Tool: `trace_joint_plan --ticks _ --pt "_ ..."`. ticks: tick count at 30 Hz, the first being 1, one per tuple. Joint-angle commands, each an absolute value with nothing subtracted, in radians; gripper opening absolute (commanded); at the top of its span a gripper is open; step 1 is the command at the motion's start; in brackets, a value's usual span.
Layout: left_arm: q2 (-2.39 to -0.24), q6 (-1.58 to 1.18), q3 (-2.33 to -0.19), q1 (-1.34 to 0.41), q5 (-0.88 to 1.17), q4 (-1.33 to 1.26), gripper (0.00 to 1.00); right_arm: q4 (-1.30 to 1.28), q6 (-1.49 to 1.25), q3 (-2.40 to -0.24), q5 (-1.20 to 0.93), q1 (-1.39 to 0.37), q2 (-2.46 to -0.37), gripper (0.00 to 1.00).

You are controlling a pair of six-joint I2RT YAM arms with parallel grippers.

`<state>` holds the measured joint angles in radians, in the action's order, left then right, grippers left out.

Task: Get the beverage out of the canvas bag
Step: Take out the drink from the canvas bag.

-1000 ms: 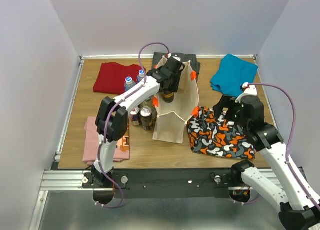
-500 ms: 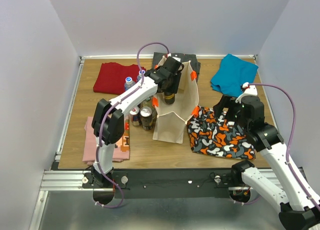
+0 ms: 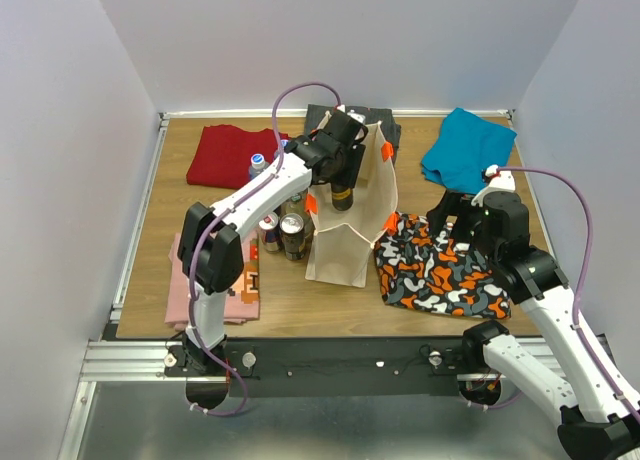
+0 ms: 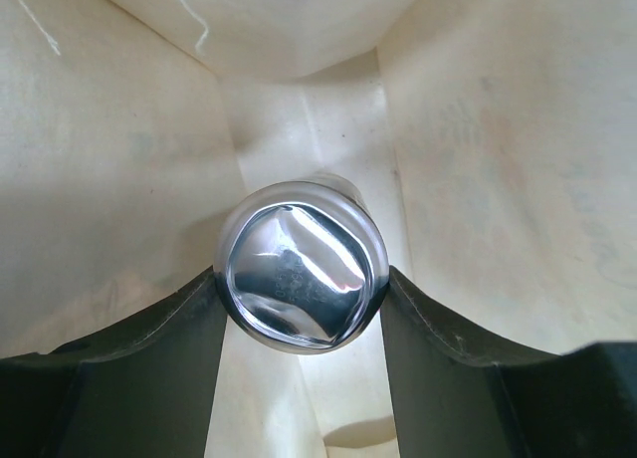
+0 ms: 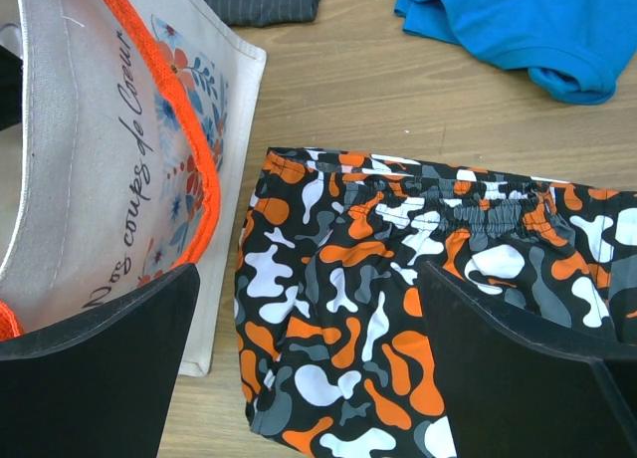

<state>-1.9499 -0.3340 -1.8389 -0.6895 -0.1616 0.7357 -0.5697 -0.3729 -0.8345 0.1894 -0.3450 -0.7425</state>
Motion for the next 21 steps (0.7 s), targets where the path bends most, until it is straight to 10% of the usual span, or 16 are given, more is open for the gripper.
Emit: trace_joint_plan --ticks 1,21 --pt "-1.859 -0.324 -1.881 -0.695 -0.114 0.695 0.0 -0.548 -0.364 -0.833 0.175 -0.345 -0.732 0.99" --pt "-1.802 -0.255 -1.924 -0.712 -0.046 0.706 0.0 -0.549 -0.367 -0.833 0.181 -0.345 -0.738 0.99"
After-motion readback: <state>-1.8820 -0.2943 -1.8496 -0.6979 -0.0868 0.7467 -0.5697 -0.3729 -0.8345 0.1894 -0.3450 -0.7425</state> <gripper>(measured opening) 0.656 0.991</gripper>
